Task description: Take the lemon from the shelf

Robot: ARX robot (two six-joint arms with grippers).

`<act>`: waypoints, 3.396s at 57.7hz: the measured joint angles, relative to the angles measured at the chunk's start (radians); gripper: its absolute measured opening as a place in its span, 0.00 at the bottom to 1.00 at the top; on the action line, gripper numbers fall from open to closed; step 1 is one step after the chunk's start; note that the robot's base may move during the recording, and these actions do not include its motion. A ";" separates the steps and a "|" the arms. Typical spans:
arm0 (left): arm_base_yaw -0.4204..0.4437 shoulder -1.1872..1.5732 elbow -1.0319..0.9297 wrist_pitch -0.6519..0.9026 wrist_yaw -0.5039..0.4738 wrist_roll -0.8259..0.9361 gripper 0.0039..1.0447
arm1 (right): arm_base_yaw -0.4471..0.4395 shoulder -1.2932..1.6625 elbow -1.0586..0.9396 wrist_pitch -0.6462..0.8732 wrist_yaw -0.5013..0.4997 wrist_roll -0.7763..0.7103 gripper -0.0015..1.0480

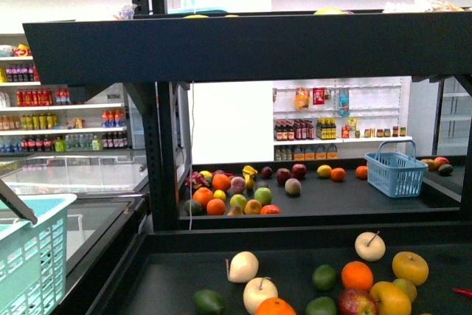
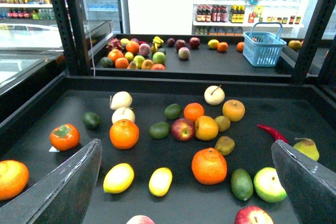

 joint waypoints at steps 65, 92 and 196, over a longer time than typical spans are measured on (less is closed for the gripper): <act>-0.269 -0.257 0.013 -0.308 0.293 0.449 0.14 | 0.000 0.000 0.000 0.000 0.000 0.000 0.93; -0.535 -0.214 -0.005 -0.302 0.375 0.584 0.14 | 0.000 0.000 0.000 0.000 0.000 0.000 0.93; -0.679 -0.066 0.051 -0.232 0.351 0.600 0.13 | 0.013 2.486 1.290 0.191 -0.045 0.065 0.93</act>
